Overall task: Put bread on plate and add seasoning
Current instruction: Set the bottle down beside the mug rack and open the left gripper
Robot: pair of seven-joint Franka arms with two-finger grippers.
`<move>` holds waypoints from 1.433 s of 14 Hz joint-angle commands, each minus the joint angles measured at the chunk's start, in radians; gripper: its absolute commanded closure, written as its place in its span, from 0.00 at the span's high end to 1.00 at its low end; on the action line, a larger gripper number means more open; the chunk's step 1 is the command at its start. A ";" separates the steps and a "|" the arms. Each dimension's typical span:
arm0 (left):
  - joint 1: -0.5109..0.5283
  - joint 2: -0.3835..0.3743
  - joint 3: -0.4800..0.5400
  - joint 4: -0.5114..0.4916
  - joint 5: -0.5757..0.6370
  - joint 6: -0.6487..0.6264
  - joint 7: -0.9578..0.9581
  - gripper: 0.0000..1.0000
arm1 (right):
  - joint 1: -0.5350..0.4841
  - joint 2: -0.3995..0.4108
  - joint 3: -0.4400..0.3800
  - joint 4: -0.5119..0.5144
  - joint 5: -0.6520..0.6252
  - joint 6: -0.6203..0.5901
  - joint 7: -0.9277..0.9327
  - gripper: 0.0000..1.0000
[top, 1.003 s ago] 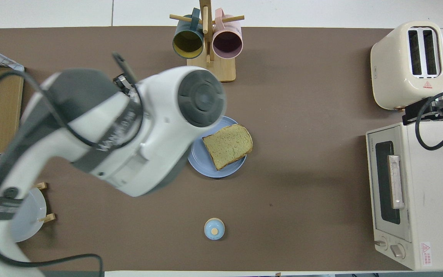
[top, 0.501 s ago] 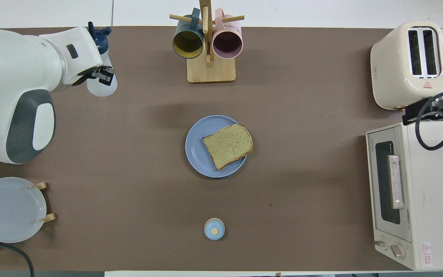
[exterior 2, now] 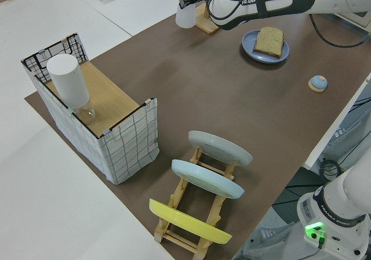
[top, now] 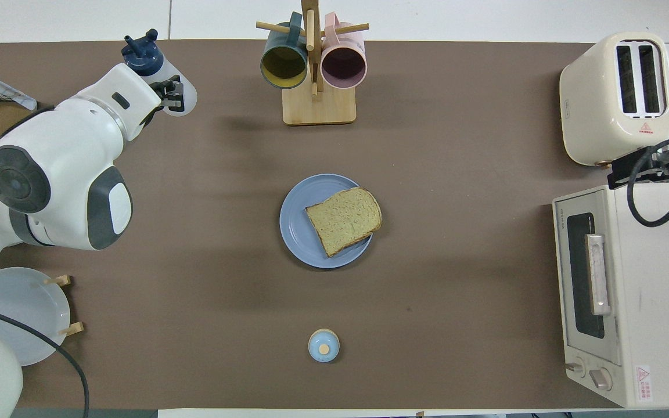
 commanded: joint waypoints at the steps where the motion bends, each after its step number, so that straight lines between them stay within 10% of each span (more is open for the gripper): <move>1: 0.019 0.063 -0.011 0.000 -0.010 0.119 -0.011 0.00 | -0.008 -0.025 0.005 -0.030 -0.010 0.009 -0.022 1.00; 11: 0.019 0.269 -0.011 0.011 0.005 0.397 0.000 0.00 | -0.008 -0.025 0.005 -0.030 -0.010 0.009 -0.022 1.00; 20: 0.019 0.277 -0.011 0.009 0.003 0.354 0.029 0.53 | -0.008 -0.025 0.005 -0.030 -0.010 0.009 -0.022 1.00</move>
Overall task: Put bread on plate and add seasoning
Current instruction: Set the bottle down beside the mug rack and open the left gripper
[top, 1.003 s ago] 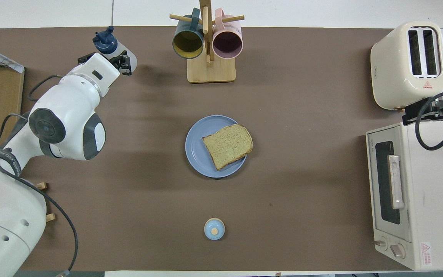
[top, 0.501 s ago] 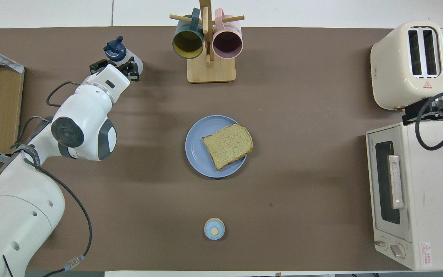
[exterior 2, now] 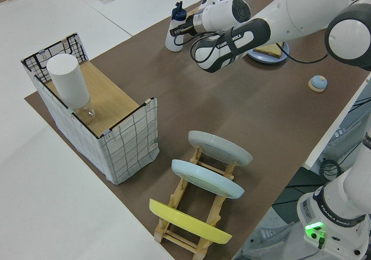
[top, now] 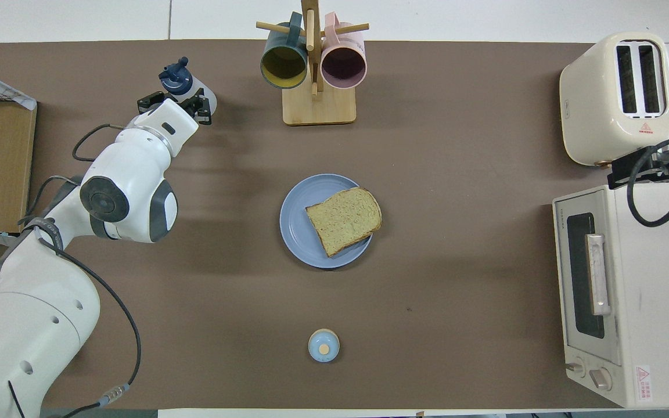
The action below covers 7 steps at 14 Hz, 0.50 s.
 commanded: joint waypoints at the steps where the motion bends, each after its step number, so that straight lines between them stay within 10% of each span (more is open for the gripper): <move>1: 0.011 0.004 -0.008 0.007 0.003 -0.018 0.021 0.58 | -0.008 -0.025 0.005 -0.030 -0.010 0.009 -0.022 1.00; 7: 0.011 0.004 -0.008 0.007 0.003 -0.034 0.021 0.76 | -0.008 -0.025 0.005 -0.030 -0.010 0.009 -0.022 1.00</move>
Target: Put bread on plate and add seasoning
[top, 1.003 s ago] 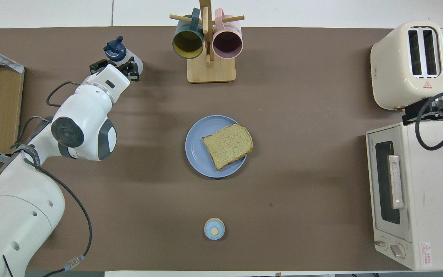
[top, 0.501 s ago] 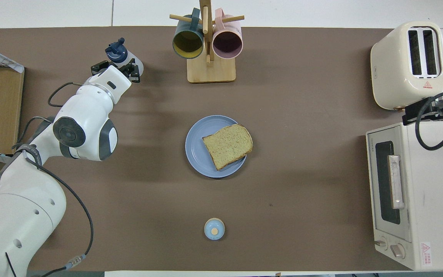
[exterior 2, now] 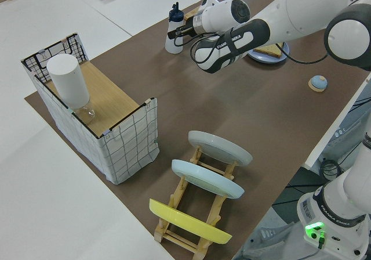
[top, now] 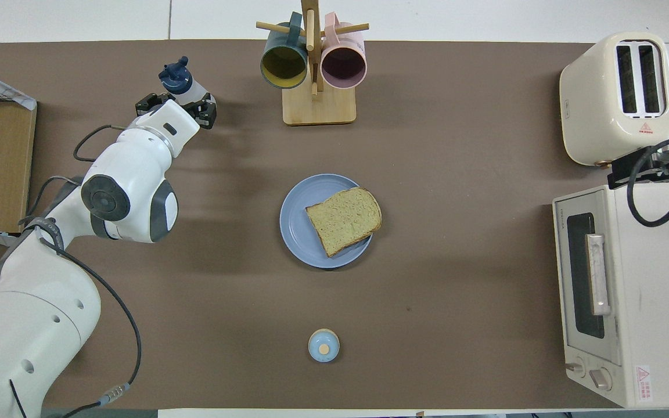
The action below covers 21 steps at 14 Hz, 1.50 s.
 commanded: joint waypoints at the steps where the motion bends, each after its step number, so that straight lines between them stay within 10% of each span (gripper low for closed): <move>1: 0.011 0.002 -0.008 0.005 0.003 -0.017 0.016 0.77 | -0.008 -0.025 0.005 -0.028 -0.010 0.009 -0.022 1.00; 5: 0.024 -0.022 -0.008 -0.018 0.003 -0.016 0.015 0.87 | -0.008 -0.025 0.005 -0.030 -0.010 0.009 -0.022 1.00; 12: -0.067 -0.451 -0.008 -0.331 0.001 -0.317 0.007 1.00 | -0.008 -0.025 0.005 -0.028 -0.010 0.009 -0.022 1.00; 16: -0.164 -0.600 -0.018 -0.207 0.001 -0.751 -0.158 1.00 | -0.008 -0.025 0.005 -0.030 -0.010 0.009 -0.022 1.00; 21: -0.154 -0.599 -0.006 0.218 0.003 -1.357 -0.205 1.00 | -0.008 -0.025 0.005 -0.030 -0.010 0.009 -0.022 1.00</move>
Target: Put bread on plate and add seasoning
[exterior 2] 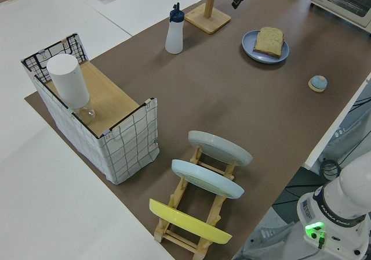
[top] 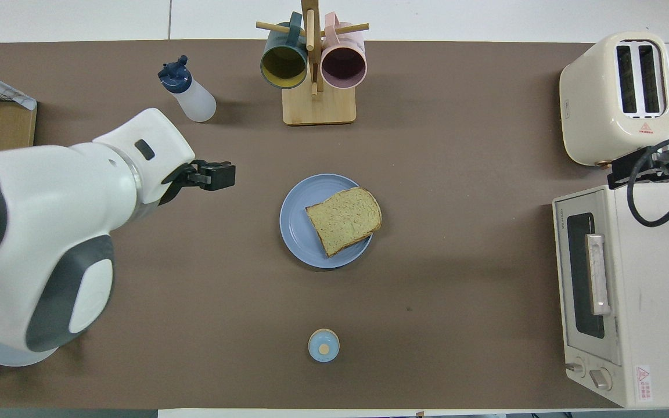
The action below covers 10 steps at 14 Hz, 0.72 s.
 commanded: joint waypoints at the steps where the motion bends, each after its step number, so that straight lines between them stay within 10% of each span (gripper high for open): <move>1: 0.039 0.027 0.013 0.190 0.002 -0.237 0.001 1.00 | -0.008 -0.025 0.005 -0.030 -0.010 0.009 -0.022 1.00; 10: 0.372 -0.071 0.012 0.209 -0.004 -0.632 0.385 1.00 | -0.008 -0.025 0.005 -0.030 -0.010 0.009 -0.022 1.00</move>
